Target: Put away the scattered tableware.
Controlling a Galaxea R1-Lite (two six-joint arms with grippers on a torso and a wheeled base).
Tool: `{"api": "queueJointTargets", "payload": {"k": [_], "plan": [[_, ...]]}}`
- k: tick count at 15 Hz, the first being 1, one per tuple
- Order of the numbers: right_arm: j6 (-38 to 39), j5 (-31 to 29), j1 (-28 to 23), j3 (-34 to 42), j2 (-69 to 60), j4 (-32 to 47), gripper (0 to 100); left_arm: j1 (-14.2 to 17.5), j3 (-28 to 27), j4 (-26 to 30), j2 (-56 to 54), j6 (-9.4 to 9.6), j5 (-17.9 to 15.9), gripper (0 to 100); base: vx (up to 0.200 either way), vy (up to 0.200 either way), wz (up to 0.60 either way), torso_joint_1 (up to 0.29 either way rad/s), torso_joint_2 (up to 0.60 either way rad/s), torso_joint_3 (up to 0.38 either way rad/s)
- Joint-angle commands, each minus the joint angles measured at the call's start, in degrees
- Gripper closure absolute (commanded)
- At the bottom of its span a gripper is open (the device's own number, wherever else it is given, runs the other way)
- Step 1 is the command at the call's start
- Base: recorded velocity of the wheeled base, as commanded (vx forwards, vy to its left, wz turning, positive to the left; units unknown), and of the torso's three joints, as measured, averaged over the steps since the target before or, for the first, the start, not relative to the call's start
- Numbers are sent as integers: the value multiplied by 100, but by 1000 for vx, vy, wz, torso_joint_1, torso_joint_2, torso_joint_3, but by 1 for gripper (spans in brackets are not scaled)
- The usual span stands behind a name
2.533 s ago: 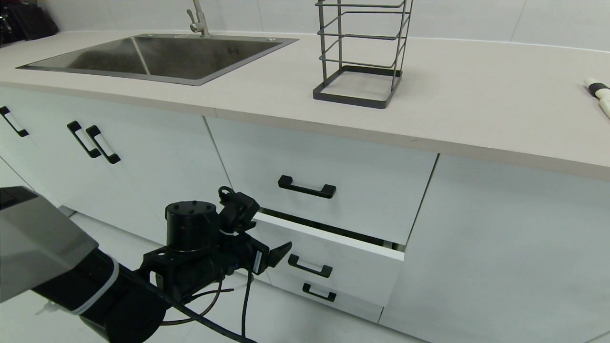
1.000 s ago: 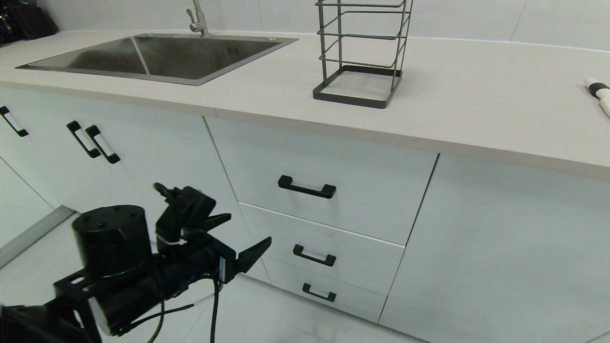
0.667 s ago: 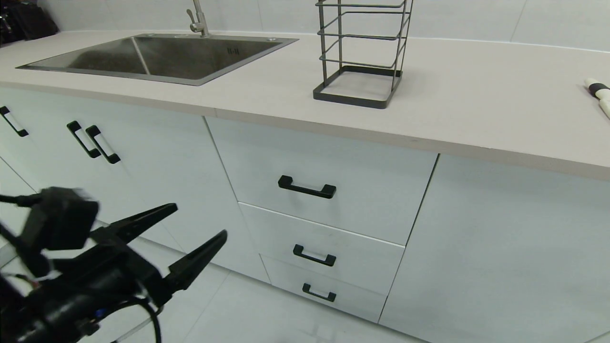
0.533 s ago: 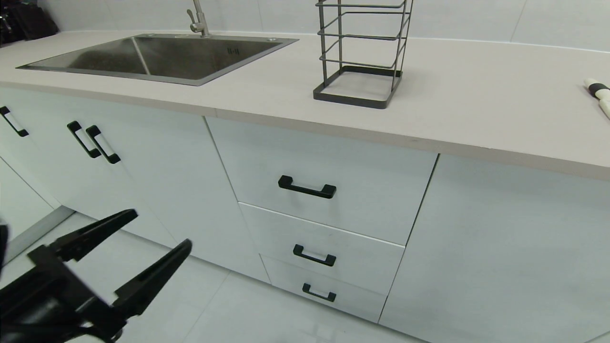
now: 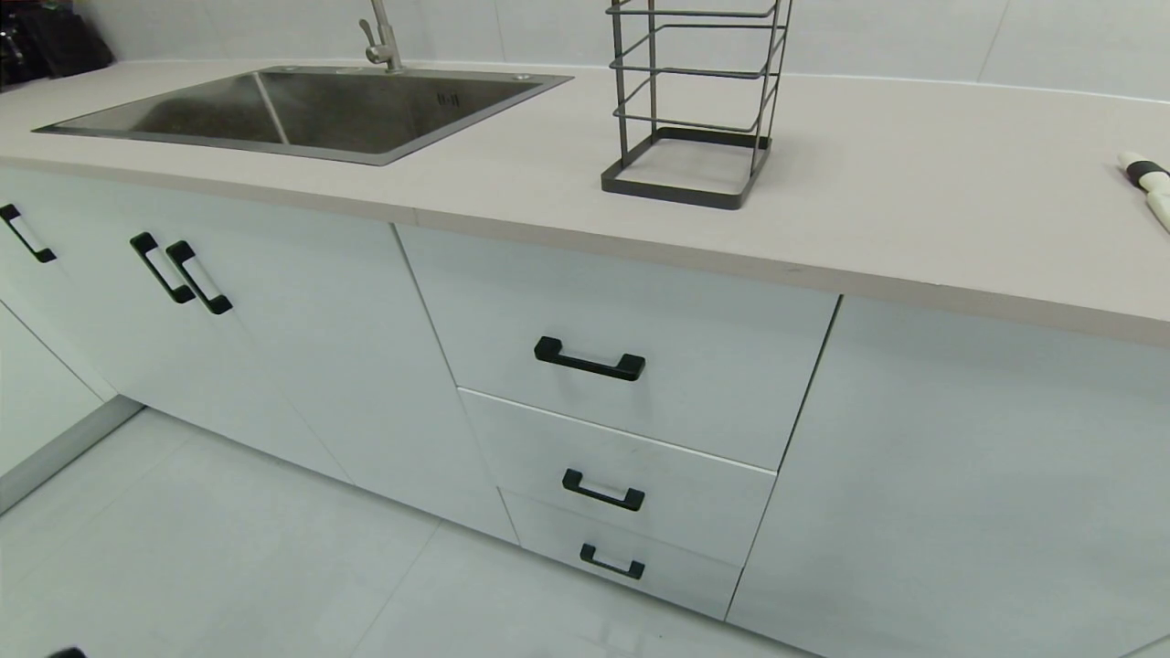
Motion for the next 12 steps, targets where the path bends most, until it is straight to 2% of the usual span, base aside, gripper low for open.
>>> {"api": "queueJointTargets", "payload": {"k": [1,2,3,4,5,10,12], "plan": [[2,-4,0,0,7,0,0,286,134,777,-986,84,58,0,0,0,0,0,0,0],[2,-4,0,0,7,0,0,303,134,1058,-977,224,173,0,0,0,0,0,0,0],[10,-4,0,0,7,0,0,312,134,1102,-986,374,489,0,0,0,0,0,0,0],[10,-4,0,0,7,0,0,312,134,1225,-986,541,1008,0,0,0,0,0,0,0],[10,-4,0,0,7,0,0,312,134,1242,-986,550,1201,0,0,0,0,0,0,0],[10,-13,0,0,7,0,0,312,134,1392,-986,611,867,0,0,0,-600,3,5,3],[10,-13,0,0,7,0,0,312,134,1383,-986,418,876,0,0,0,-600,7,0,5]]}}
